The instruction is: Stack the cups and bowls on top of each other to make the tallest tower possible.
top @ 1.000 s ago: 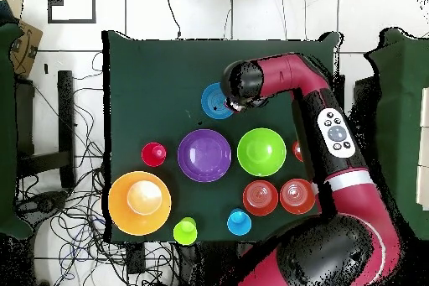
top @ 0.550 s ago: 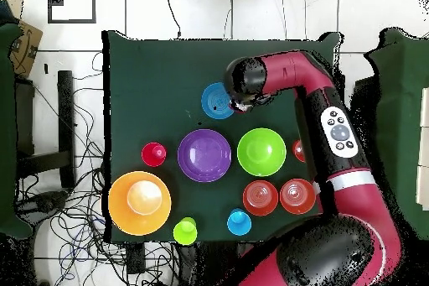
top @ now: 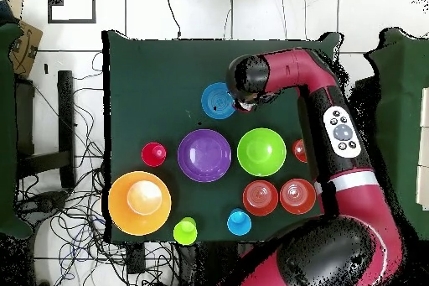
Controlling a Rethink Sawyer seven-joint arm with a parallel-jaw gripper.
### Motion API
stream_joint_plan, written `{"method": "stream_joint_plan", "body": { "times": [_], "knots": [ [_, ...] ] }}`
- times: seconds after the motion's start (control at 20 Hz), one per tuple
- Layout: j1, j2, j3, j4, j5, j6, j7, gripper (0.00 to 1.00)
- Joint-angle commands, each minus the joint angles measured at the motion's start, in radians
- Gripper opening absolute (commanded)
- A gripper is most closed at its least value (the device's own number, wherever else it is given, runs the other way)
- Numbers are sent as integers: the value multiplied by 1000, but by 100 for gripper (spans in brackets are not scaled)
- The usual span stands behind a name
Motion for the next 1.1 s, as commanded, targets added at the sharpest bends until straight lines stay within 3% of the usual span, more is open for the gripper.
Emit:
{"method": "stream_joint_plan", "body": {
  "times": [0.05,0.45,0.85,1.1],
  "knots": [
    [8,-34,-86,-32,-67,68,-295,100],
    [2,-29,-80,-25,-44,78,-278,100],
    [65,-17,-115,-36,3,177,-101,100],
    [86,42,-143,-64,35,174,4,100]
  ]
}}
